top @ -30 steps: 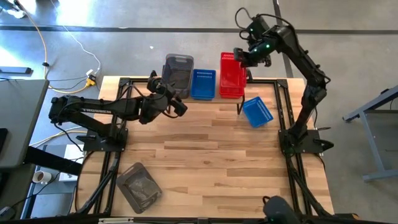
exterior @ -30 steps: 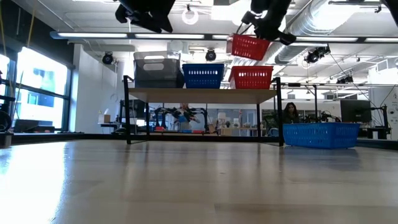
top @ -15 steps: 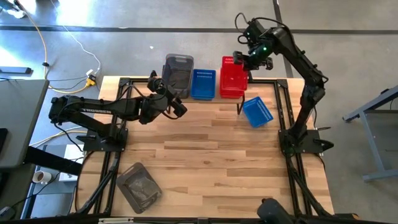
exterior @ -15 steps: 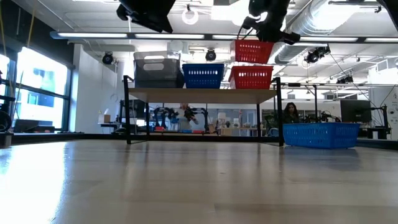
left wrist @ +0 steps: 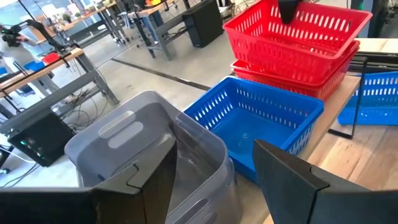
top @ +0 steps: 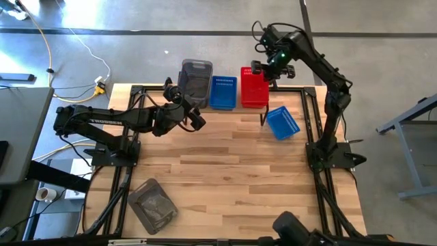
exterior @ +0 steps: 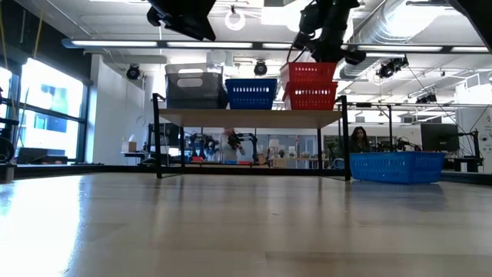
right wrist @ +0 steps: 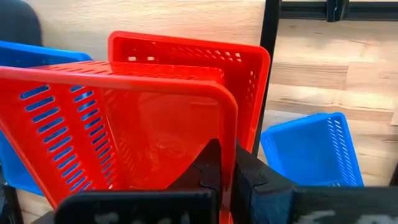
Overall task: Stack baskets on shelf by color
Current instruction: Stack the red bin on top of the red bin on the shelf
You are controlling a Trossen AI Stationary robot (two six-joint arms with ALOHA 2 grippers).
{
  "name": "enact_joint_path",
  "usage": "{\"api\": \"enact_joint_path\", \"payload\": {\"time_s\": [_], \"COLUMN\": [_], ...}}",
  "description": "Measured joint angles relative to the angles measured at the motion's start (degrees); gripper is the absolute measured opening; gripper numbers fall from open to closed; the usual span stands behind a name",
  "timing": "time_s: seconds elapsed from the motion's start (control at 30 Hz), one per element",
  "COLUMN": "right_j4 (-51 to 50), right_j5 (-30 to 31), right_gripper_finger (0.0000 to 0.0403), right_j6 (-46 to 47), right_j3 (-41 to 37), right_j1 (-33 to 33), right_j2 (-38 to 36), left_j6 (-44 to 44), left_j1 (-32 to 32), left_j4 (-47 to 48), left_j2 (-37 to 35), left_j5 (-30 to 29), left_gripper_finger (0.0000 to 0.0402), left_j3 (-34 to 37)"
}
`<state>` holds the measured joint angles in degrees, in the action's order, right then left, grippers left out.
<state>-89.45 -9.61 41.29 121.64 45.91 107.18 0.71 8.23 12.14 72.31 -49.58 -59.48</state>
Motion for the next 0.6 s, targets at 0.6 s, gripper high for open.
{"api": "enact_joint_path", "payload": {"time_s": [0.6], "right_j4": [-0.30], "right_j5": [3.38], "right_gripper_finger": [0.0001], "right_j6": [-2.75], "right_j3": [0.00], "right_j1": [0.27], "right_j2": [0.15], "left_j6": [0.02], "left_j1": [-0.02], "left_j4": [0.02], "left_j2": [0.00], "left_j5": [0.07], "left_gripper_finger": [0.0200], "left_j3": [0.00]}}
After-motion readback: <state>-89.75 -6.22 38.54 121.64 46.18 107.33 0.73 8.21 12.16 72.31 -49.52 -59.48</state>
